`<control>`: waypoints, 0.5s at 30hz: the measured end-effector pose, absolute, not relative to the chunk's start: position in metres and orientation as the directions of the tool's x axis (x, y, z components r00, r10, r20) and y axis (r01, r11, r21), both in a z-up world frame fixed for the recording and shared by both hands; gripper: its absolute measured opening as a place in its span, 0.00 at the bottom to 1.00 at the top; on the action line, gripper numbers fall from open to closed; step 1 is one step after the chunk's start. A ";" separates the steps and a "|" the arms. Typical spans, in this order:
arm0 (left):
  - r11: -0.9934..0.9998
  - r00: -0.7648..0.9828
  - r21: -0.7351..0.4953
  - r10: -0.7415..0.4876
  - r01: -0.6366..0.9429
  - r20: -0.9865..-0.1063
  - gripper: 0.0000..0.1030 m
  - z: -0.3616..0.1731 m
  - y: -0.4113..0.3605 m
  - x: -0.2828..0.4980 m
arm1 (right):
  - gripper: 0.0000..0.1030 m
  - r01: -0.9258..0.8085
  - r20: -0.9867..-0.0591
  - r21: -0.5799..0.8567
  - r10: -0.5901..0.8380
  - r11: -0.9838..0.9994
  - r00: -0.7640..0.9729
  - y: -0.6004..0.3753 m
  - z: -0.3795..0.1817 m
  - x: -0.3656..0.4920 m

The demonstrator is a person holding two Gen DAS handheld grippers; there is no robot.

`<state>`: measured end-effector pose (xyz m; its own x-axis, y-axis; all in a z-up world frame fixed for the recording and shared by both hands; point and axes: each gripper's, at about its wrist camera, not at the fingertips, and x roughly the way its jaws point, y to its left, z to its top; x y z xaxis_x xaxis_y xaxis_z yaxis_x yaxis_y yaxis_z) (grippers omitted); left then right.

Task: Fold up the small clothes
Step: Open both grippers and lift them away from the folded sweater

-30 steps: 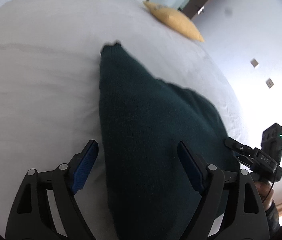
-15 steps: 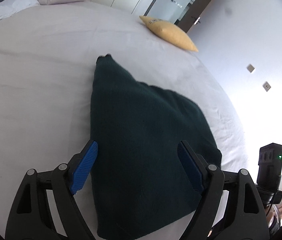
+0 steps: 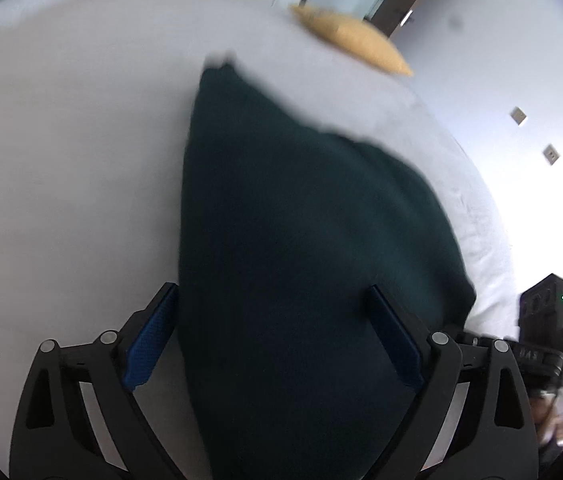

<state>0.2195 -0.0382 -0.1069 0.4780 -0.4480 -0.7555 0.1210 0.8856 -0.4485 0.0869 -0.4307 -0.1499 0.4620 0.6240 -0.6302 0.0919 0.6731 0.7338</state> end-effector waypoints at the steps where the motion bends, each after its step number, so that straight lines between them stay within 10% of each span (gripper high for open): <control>1: 0.878 0.490 -0.465 -0.458 0.117 -0.742 0.91 -0.108 -0.035 0.217 | 0.07 0.095 -0.602 0.762 0.645 0.641 0.470 -0.435 -0.153 0.086; 15: 0.966 0.843 -0.183 -0.249 0.182 -0.476 1.00 0.025 -0.032 0.128 | 0.58 0.028 -0.645 0.526 0.377 0.850 0.665 -0.424 -0.061 0.047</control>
<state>0.1280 -0.0316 0.0251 0.8433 -0.2488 -0.4763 0.1819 0.9662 -0.1826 0.0468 -0.4242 -0.0608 0.6648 0.3772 -0.6448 0.0277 0.8501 0.5259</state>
